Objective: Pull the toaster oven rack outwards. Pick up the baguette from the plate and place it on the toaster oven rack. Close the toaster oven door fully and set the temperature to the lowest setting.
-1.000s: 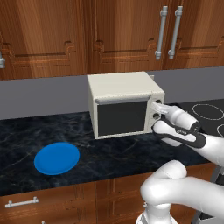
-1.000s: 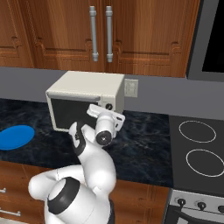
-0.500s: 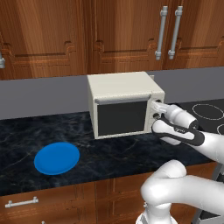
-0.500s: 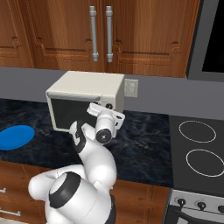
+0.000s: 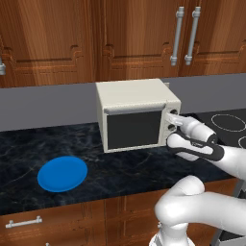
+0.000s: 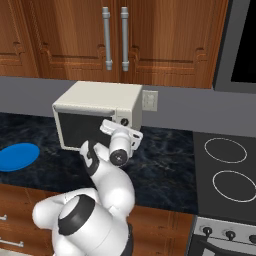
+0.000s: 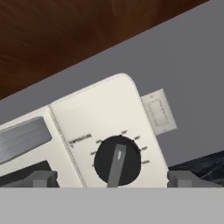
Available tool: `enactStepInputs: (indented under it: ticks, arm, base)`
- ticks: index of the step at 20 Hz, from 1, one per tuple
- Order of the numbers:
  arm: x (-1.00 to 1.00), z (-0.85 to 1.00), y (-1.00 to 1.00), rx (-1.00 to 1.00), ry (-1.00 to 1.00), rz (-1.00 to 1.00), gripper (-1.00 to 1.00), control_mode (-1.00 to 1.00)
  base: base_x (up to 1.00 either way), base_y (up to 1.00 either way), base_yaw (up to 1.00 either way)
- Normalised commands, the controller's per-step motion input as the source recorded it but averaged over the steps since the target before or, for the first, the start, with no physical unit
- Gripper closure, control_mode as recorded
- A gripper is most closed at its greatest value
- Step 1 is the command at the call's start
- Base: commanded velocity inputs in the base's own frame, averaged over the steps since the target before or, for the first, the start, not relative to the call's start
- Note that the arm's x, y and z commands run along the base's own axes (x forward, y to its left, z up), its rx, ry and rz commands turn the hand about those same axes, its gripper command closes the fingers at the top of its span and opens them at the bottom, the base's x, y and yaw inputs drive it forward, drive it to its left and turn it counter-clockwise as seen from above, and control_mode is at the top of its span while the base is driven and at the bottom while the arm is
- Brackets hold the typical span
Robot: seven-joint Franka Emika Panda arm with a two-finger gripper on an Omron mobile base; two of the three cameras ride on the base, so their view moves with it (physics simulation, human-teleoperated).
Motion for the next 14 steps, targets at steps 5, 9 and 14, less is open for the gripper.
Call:
enactStepInputs:
  ticks: [5,9,14]
  arm:
    - [0.02,0.0,-0.01,0.0,0.0,0.0,-1.0,-1.0]
    - [0.14,0.0,0.0,0.0,0.0,0.0,-1.0,-1.0]
    - [0.28,0.0,0.0,0.0,0.01,0.0,-1.0,-1.0]
  base:
    - [0.0,0.0,0.0]
    - [0.0,0.0,0.0]
    - [0.0,0.0,0.0]
